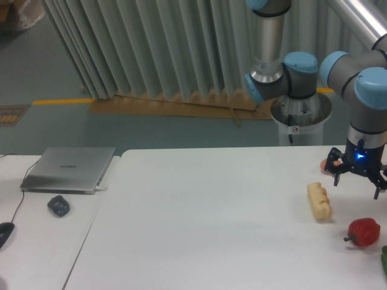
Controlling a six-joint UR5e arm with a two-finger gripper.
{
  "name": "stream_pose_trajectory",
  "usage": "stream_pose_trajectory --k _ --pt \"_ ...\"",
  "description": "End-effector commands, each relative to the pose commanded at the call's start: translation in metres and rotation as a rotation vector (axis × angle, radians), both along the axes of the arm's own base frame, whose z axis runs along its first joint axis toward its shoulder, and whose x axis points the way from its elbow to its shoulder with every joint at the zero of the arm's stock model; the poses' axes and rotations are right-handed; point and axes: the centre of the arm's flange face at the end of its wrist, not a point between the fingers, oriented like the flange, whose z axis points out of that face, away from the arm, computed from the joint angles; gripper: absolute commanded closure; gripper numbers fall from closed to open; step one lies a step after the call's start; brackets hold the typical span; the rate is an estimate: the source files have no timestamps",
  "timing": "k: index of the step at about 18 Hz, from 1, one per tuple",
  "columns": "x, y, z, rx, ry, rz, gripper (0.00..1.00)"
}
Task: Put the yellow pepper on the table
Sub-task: 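Raise the open gripper away from the bread roll and out of the workspace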
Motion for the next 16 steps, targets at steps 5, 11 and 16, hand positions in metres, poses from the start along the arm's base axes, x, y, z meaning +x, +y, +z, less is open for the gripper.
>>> stream_pose_trajectory --k 5,11,16 --pt "0.000 0.000 0.000 -0.001 0.001 0.002 0.00" --pt "0.000 0.000 0.000 -0.001 0.001 0.002 0.00" --pt "-0.021 -0.023 0.010 -0.054 0.051 0.027 0.00"
